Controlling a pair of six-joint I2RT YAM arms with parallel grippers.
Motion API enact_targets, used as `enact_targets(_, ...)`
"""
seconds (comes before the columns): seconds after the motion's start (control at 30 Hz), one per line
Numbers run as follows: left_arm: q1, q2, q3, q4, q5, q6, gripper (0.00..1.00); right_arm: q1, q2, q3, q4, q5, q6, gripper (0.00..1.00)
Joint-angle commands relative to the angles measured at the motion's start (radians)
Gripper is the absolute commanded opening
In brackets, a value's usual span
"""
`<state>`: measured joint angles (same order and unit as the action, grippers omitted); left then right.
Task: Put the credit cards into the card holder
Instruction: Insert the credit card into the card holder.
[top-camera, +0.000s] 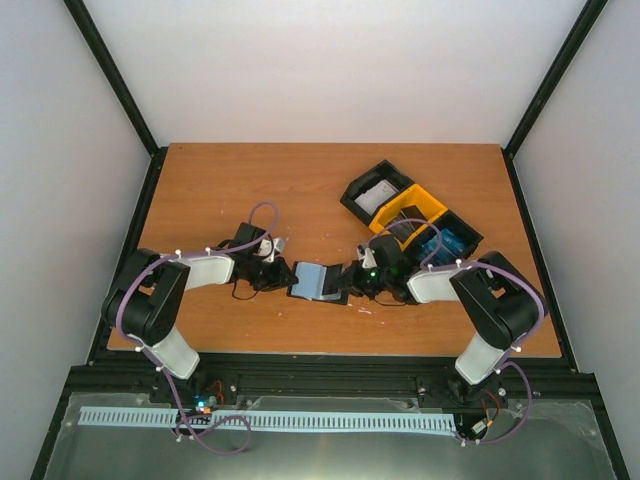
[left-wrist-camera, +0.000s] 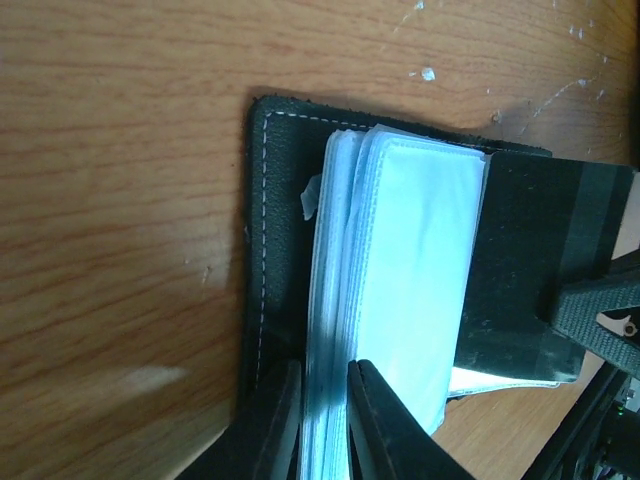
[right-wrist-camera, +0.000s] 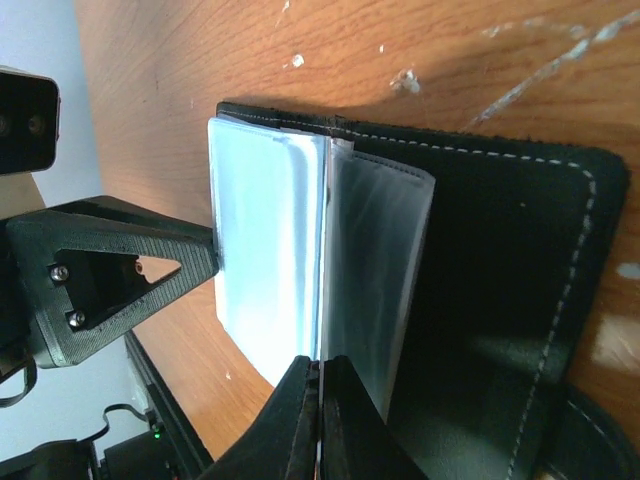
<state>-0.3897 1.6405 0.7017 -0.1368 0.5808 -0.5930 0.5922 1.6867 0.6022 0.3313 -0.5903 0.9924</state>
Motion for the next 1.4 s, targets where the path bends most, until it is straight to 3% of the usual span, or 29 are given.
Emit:
enact_targets(0.0, 0.002, -0.005, -0.01, -0.01, -0.059, -0.002, 0.14, 0.022, -0.081, -0.003, -0.085, 0.113, -0.031, 0.03)
enact_targets(0.5, 0.002, -0.004, -0.006, -0.012, -0.072, 0.001, 0.12, 0.067, 0.031, 0.047, 0.016, 0.05, -0.012, 0.03)
enact_targets(0.73, 0.002, -0.012, -0.01, -0.012, -0.073, 0.0, 0.12, 0.069, 0.013, 0.026, 0.068, 0.055, 0.014, 0.03)
enact_targets(1.07, 0.002, -0.023, -0.019, -0.014, -0.096, -0.011, 0.12, 0.07, -0.075, -0.004, 0.003, 0.139, 0.008, 0.03)
enact_targets(1.37, 0.001, -0.03, -0.025, -0.012, -0.096, -0.014, 0.12, 0.073, -0.04, -0.015, 0.053, 0.112, 0.034, 0.03)
